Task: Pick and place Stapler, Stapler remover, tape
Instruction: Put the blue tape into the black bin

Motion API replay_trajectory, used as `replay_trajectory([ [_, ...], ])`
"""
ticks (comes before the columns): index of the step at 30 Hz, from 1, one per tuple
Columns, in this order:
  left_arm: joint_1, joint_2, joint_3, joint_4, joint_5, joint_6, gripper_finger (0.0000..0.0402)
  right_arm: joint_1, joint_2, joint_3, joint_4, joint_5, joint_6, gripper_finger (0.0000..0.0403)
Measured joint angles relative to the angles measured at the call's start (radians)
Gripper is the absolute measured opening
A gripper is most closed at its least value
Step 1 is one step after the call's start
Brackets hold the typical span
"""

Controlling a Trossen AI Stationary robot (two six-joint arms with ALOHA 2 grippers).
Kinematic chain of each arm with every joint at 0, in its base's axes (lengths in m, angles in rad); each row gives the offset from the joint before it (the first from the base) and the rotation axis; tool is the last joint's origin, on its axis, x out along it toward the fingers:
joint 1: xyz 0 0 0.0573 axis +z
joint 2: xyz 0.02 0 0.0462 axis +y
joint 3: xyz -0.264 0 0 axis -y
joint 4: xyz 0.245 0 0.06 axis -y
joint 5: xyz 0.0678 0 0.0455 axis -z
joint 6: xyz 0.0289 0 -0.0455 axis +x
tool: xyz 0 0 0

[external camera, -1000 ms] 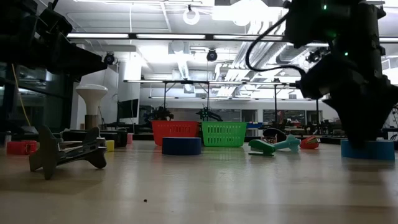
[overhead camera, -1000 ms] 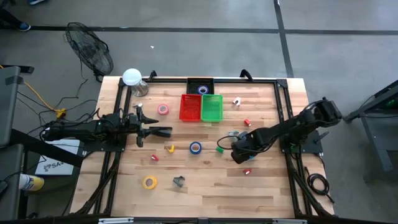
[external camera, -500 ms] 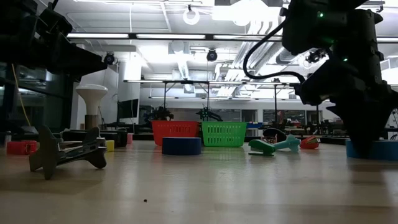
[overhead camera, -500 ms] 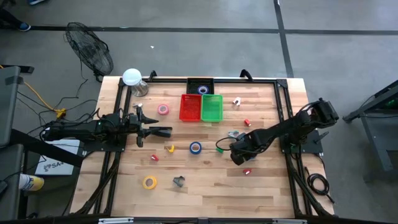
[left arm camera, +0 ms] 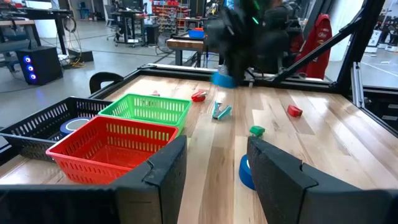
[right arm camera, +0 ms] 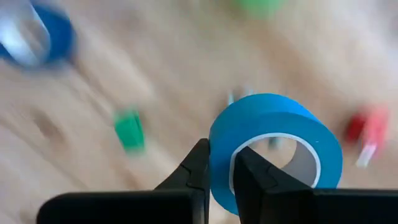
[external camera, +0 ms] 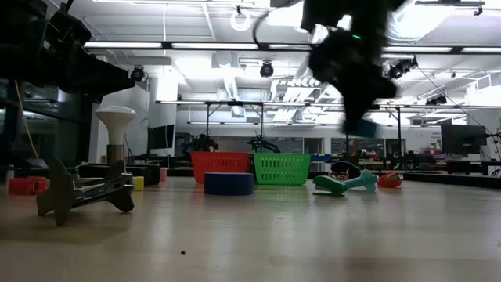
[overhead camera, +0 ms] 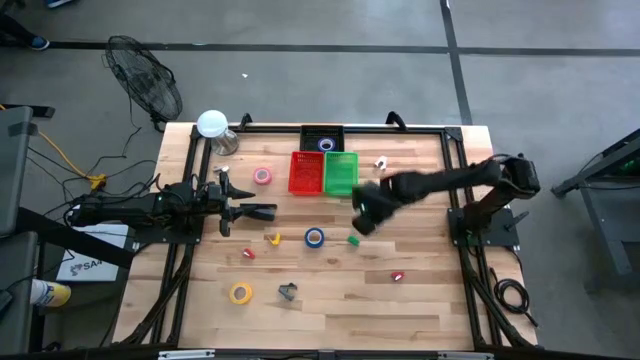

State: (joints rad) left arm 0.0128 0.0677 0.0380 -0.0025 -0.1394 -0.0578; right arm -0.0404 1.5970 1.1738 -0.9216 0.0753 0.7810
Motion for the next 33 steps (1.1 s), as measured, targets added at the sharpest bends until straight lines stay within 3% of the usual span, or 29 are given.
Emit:
replay_trajectory([
  [3,0.000,0.000,0.000,0.000,0.000,0.000,0.0165,-0.098,0.000,0.080,0.058,0.038,-0.128,0.0030],
  [8,0.000,0.000,0.000,0.000,0.000,0.000,0.0165,-0.259,0.027,0.163,0.228,0.013,-0.306,0.0030],
  [14,0.000,0.000,0.000,0.000,0.000,0.000,0.0165,-0.401,0.155,0.280,0.366,-0.126,-0.398,0.0030],
  [20,0.000,0.000,0.000,0.000,0.000,0.000,0.0165,-0.465,0.372,0.526,0.289,-0.203,-0.447,0.0030],
  [27,0.000,0.000,0.000,0.000,0.000,0.000,0.0165,-0.519,0.611,0.848,0.117,-0.202,-0.444,0.0030],
  [33,0.000,0.000,0.000,0.000,0.000,0.000,0.0165,-0.551,0.746,1.008,0.007,-0.192,-0.422,0.0030],
])
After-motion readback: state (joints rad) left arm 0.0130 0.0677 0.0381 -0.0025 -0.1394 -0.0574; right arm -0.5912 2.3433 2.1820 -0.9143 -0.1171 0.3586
